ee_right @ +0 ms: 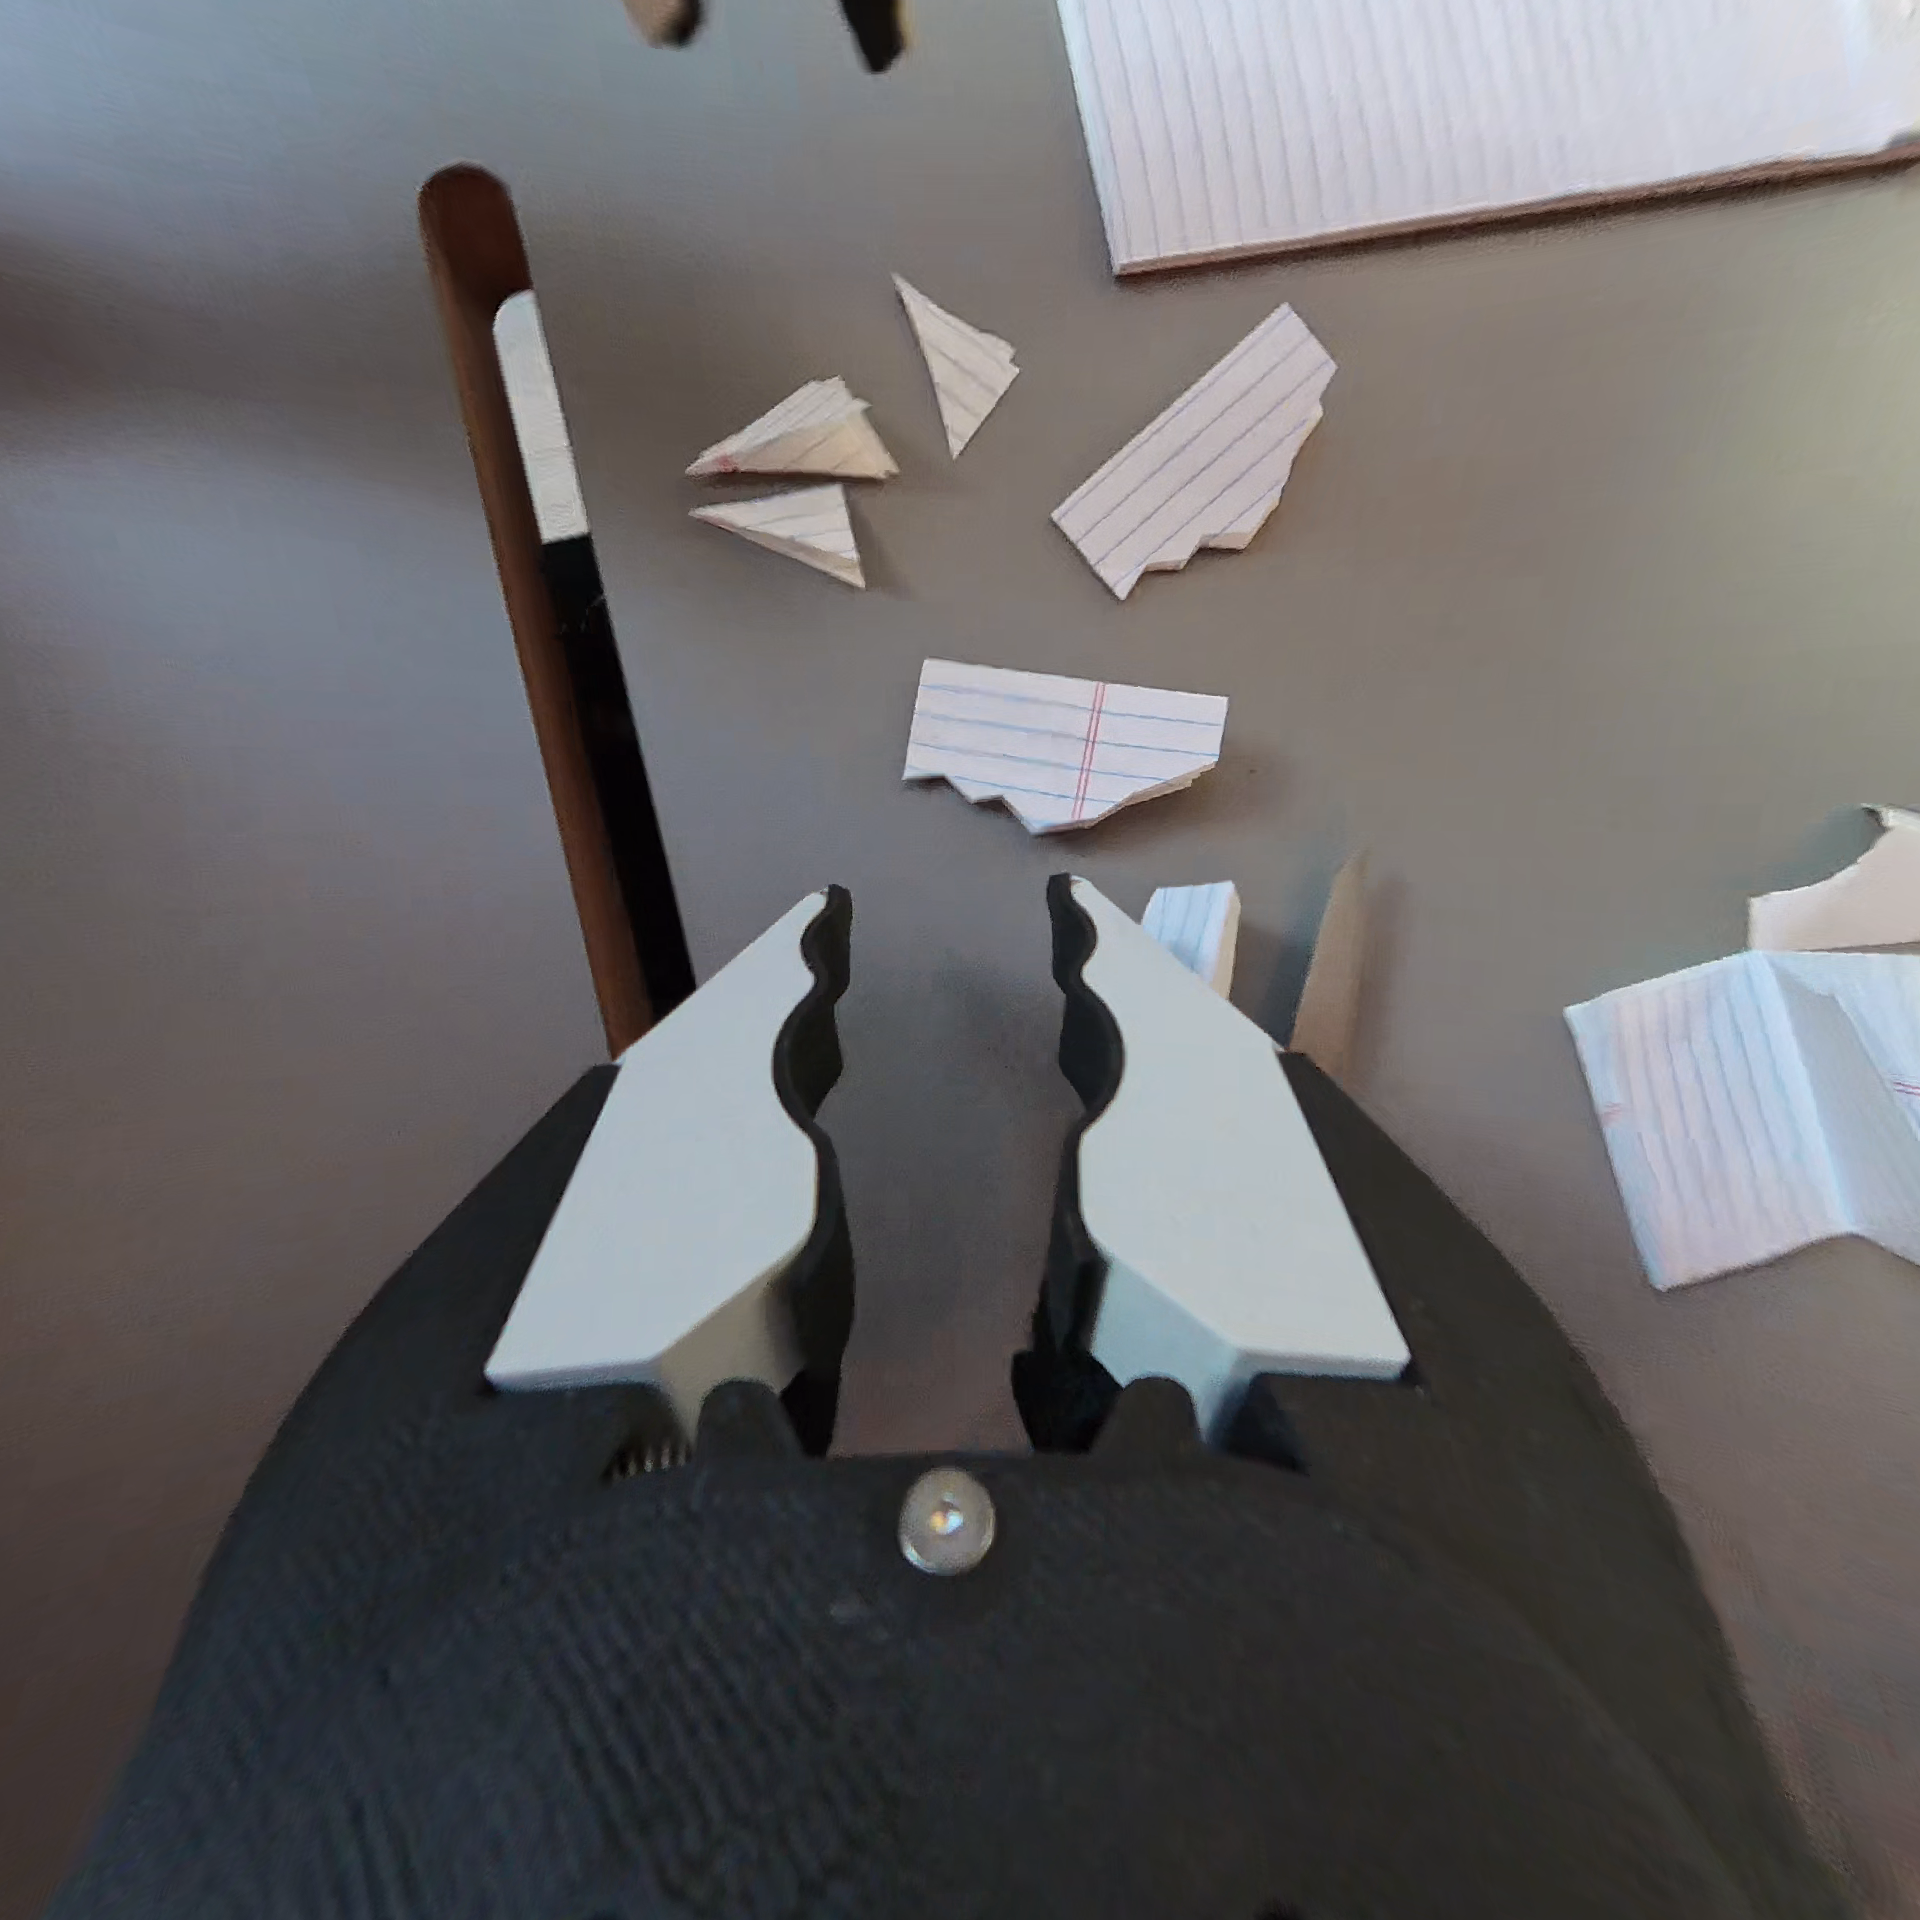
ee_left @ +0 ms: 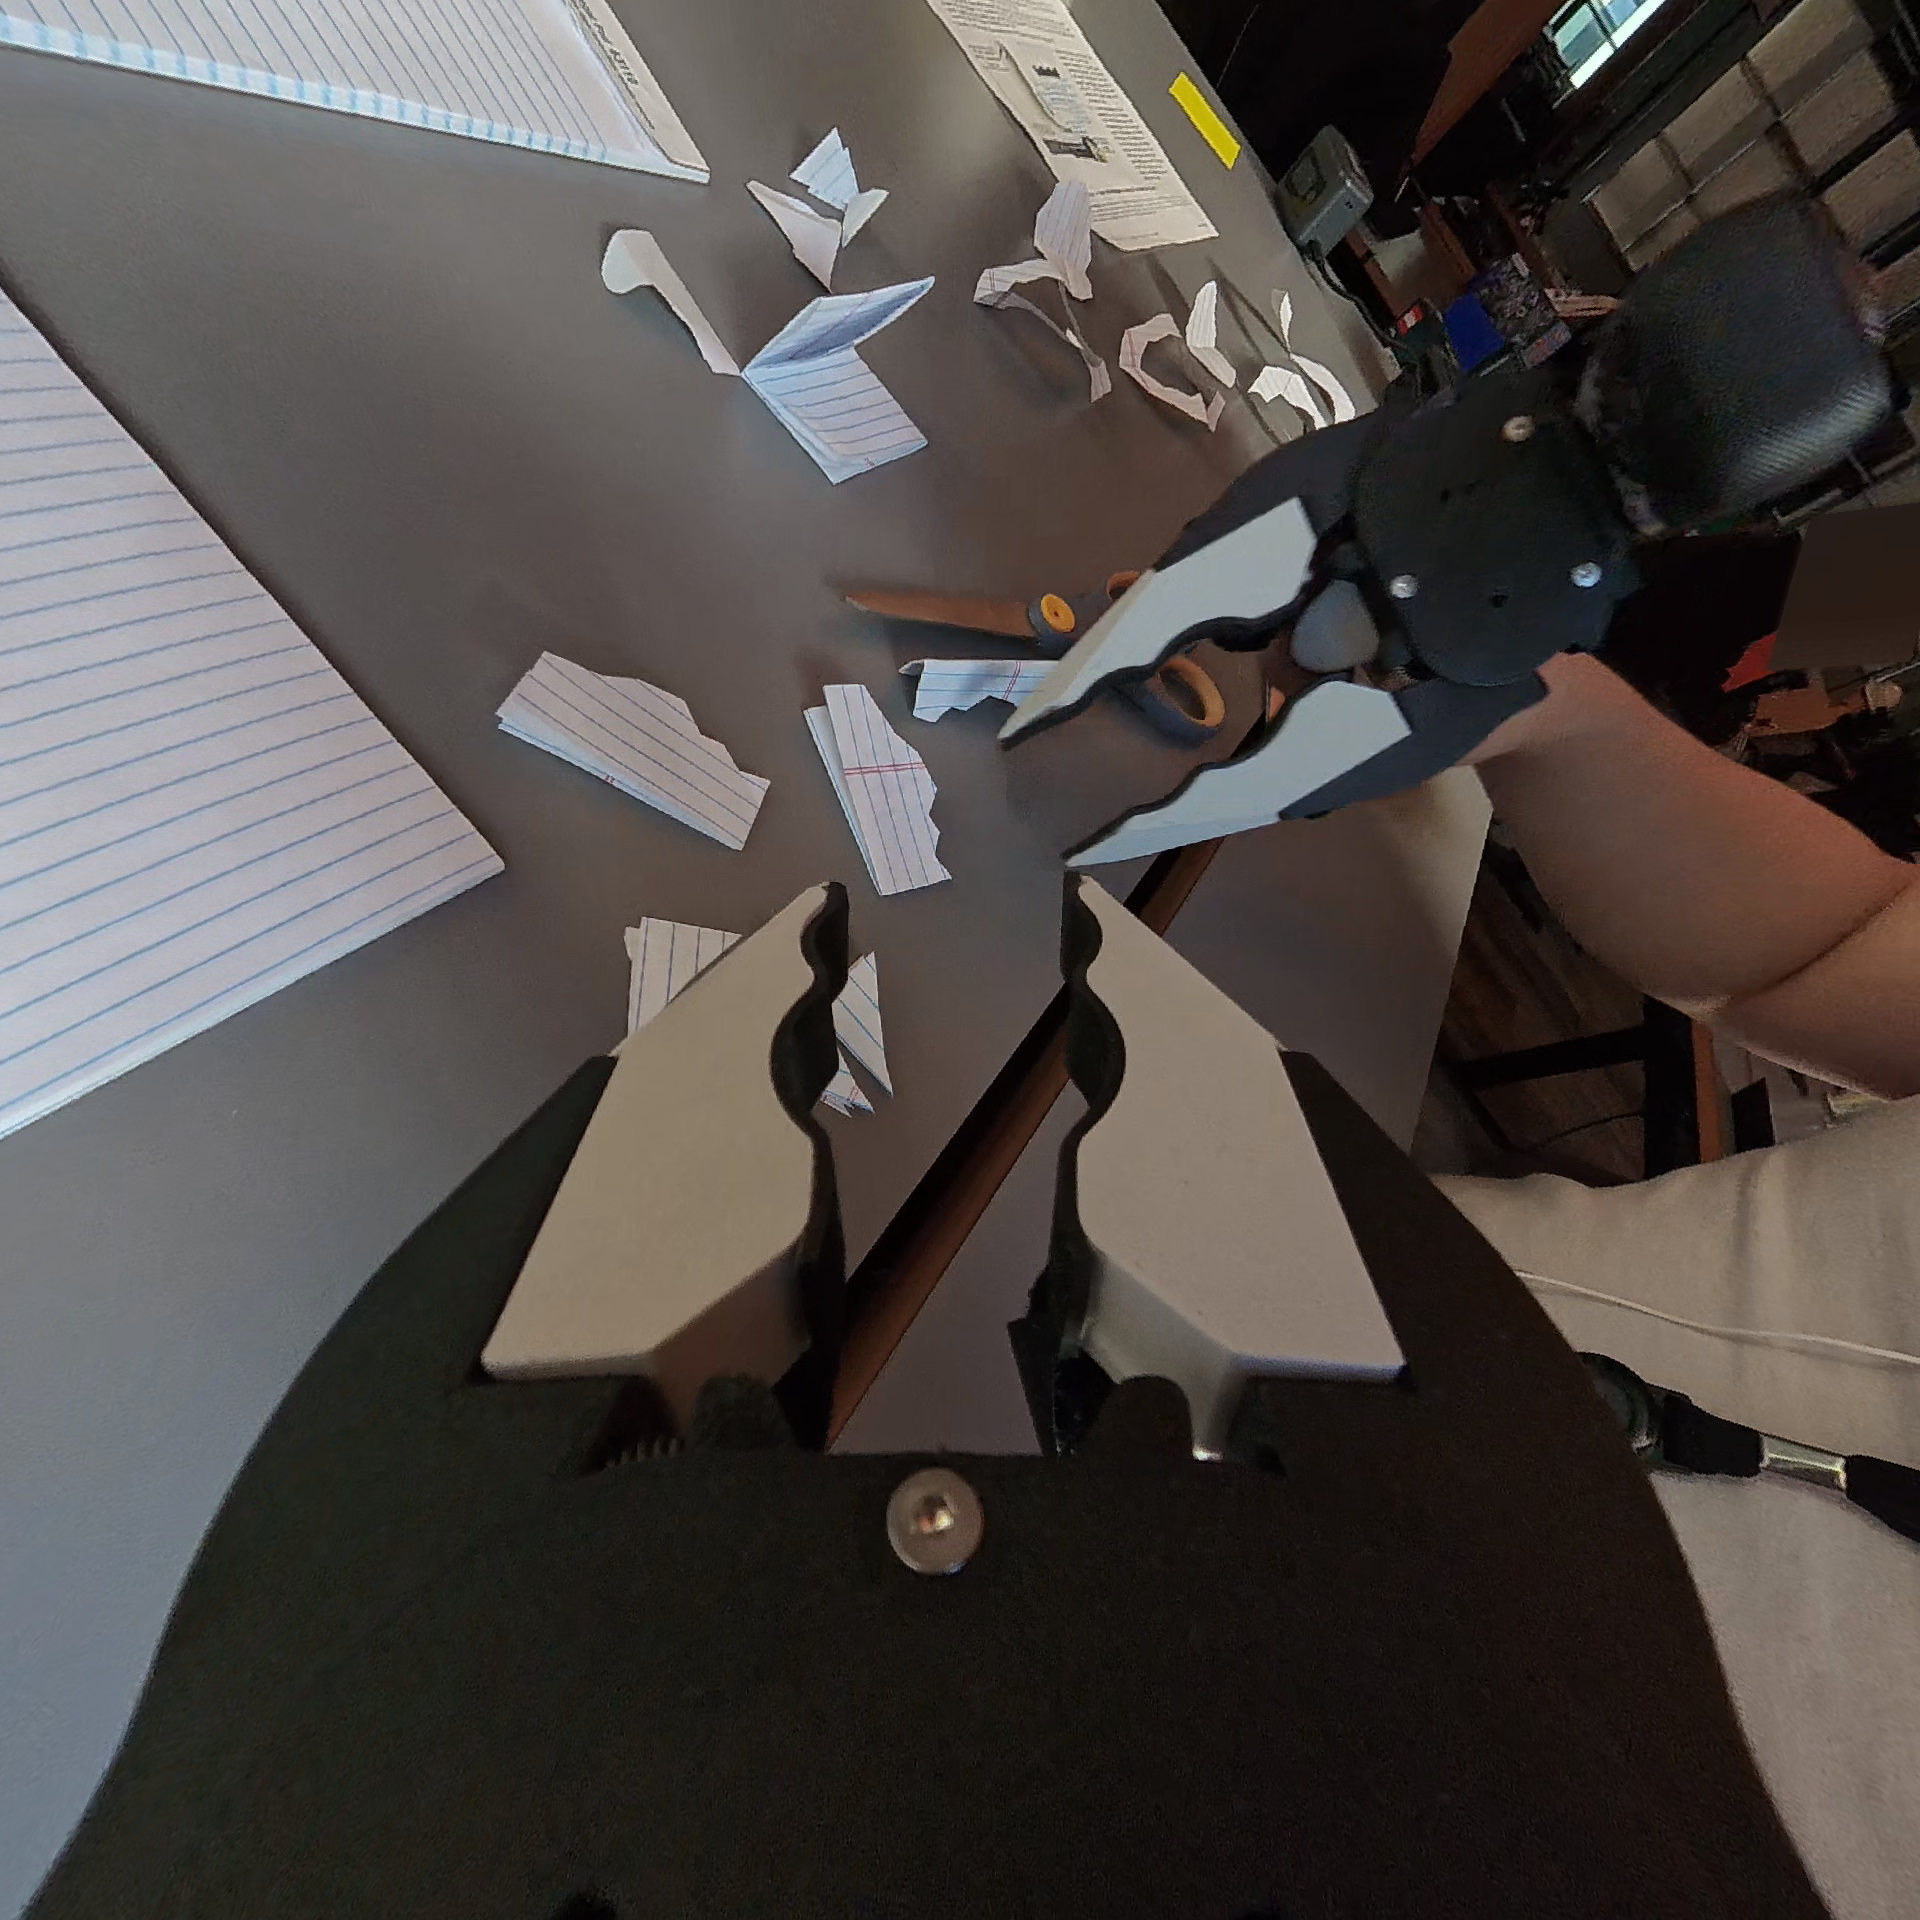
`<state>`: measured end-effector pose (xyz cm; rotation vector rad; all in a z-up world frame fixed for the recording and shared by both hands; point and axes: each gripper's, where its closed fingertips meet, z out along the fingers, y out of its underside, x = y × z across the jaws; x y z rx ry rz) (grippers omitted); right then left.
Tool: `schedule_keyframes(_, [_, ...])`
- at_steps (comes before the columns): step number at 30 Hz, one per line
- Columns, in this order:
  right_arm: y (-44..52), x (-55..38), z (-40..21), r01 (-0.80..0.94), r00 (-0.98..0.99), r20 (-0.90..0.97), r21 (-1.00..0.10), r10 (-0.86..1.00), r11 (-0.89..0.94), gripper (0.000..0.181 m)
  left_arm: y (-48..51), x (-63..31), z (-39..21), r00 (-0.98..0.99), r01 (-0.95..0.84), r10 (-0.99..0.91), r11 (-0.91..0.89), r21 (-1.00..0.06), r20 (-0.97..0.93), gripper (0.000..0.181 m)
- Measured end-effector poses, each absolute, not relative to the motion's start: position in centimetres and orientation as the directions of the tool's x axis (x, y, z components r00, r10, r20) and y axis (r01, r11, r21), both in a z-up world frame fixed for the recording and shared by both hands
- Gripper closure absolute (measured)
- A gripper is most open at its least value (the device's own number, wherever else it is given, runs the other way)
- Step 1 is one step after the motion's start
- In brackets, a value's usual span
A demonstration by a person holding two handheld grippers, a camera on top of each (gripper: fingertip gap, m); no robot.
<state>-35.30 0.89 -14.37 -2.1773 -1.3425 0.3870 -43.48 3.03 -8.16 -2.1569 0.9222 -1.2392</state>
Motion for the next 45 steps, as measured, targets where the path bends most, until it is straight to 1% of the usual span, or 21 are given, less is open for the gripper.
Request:
schedule_keyframes(2, [2.5,-36.4,-14.9,0.596,0.565,-0.13,-0.619,0.815,-0.512,0.141,2.9,-43.7,-8.1,0.365,-0.314,-0.753,-0.653,-0.69,0.547,0.142])
schedule_keyframes(3, [3.2,-36.7,-15.2,0.53,0.619,-0.209,-0.599,0.757,-0.6,0.14,2.8,-43.7,-8.1,0.365,-0.312,-0.754,-0.652,-0.691,0.547,0.142])
schedule_keyframes(4, [3.7,-36.7,-15.3,0.491,0.655,-0.25,-0.578,0.714,-0.652,0.138,2.6,-43.8,-8.0,0.362,-0.31,-0.753,-0.653,-0.691,0.549,0.142])
schedule_keyframes(6, [4.4,-36.4,-15.8,0.481,0.697,-0.234,-0.549,0.678,-0.684,0.137,2.2,-44.0,-7.9,0.357,-0.304,-0.751,-0.656,-0.691,0.556,0.142])
schedule_keyframes(8, [4.8,-36.4,-15.7,0.479,0.708,-0.216,-0.552,0.672,-0.683,0.137,1.8,-44.2,-8.0,0.355,-0.304,-0.75,-0.657,-0.69,0.558,0.142])
schedule_keyframes(12, [5.0,-37.4,-14.8,0.427,0.677,-0.294,-0.59,0.675,-0.686,0.15,1.2,-44.0,-8.2,0.342,-0.301,-0.749,-0.659,-0.689,0.567,0.143])
schedule_keyframes(16, [4.9,-37.6,-15.7,0.445,0.665,-0.332,-0.544,0.669,-0.711,0.151,0.8,-43.6,-9.3,0.336,-0.33,-0.747,-0.664,-0.671,0.573,0.143])
schedule_keyframes(19, [4.9,-38.4,-15.2,0.4,0.615,-0.417,-0.565,0.669,-0.721,0.181,1.0,-43.6,-9.3,0.329,-0.309,-0.734,-0.678,-0.667,0.594,0.144])
schedule_keyframes(22, [4.6,-38.8,-14.1,0.348,0.565,-0.489,-0.589,0.665,-0.729,0.181,1.3,-43.9,-9.4,0.335,-0.302,-0.729,-0.684,-0.665,0.598,0.145])
schedule_keyframes(25, [4.0,-38.6,-12.8,0.315,0.522,-0.521,-0.619,0.676,-0.72,0.181,1.5,-44.0,-9.4,0.323,-0.285,-0.723,-0.689,-0.666,0.611,0.145])
schedule_keyframes(26, [3.7,-38.6,-12.1,0.294,0.494,-0.541,-0.632,0.68,-0.717,0.181,1.6,-43.9,-9.2,0.31,-0.273,-0.723,-0.689,-0.671,0.617,0.145])
schedule_keyframes(28, [2.9,-39.0,-9.3,0.214,0.381,-0.589,-0.694,0.713,-0.687,0.181,1.7,-43.4,-8.2,0.255,-0.224,-0.728,-0.685,-0.694,0.636,0.144])
schedule_keyframes(32, [1.3,-38.6,-2.8,-0.003,0.152,-0.631,-0.77,0.76,-0.639,0.181,1.0,-42.1,-4.3,0.015,-0.087,-0.708,-0.705,-0.704,0.706,0.142])
schedule_keyframes(34, [0.5,-38.1,-0.7,-0.067,0.083,-0.616,-0.788,0.783,-0.613,0.181,-0.1,-41.7,-1.4,-0.164,-0.018,-0.67,-0.732,-0.681,0.724,0.148])
schedule_keyframes(36, [-0.1,-37.7,0.7,-0.102,0.046,-0.601,-0.797,0.798,-0.595,0.181,-0.5,-41.4,0.7,-0.27,0.034,-0.632,-0.76,-0.649,0.726,0.153])
schedule_keyframes(40, [-1.0,-37.6,2.0,-0.122,0.01,-0.585,-0.805,0.811,-0.58,0.181,-1.5,-39.7,1.7,-0.29,0.018,-0.659,-0.729,-0.684,0.694,0.155])
schedule_keyframes(45, [-1.8,-37.7,2.8,-0.125,-0.012,-0.568,-0.816,0.823,-0.565,0.181,-1.8,-39.0,2.8,-0.289,0.044,-0.697,-0.694,-0.718,0.656,0.167])
